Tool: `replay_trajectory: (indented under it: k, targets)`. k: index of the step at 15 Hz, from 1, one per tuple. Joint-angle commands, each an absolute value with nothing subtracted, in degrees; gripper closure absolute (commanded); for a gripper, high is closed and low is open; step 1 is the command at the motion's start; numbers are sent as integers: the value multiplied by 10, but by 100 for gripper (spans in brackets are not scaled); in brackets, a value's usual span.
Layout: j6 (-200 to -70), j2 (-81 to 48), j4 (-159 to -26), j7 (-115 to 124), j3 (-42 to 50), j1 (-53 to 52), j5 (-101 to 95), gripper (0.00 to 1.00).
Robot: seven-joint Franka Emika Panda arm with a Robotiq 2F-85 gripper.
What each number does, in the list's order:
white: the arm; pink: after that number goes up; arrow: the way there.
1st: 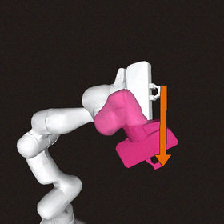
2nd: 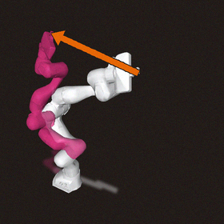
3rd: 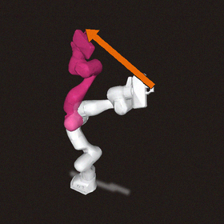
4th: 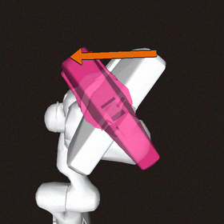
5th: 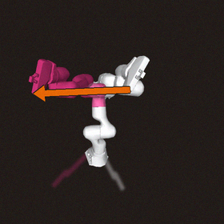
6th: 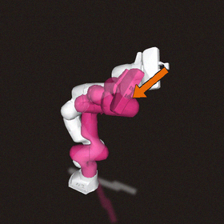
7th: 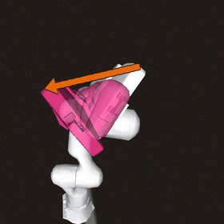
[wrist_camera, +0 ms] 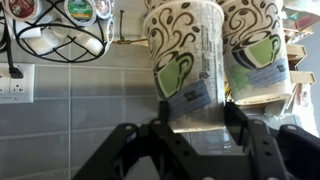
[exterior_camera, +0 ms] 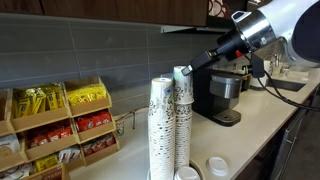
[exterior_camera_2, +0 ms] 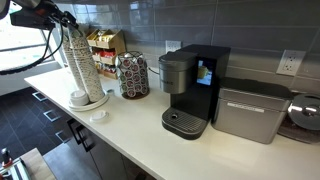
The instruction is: Remove the top coffee cup on the right stacked cups, then put a lid on it
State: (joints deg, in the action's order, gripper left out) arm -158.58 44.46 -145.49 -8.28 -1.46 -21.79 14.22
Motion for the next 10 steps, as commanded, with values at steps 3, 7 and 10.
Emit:
replay_trajectory:
  k: [3,7,10]
  targets:
    - [-1579,473,-1434,-85,-8,-206,119,66]
    - [-1562,492,-1391,-83,-13,-181,90,66]
    - [-1486,502,-1343,-80,-29,-142,43,66]
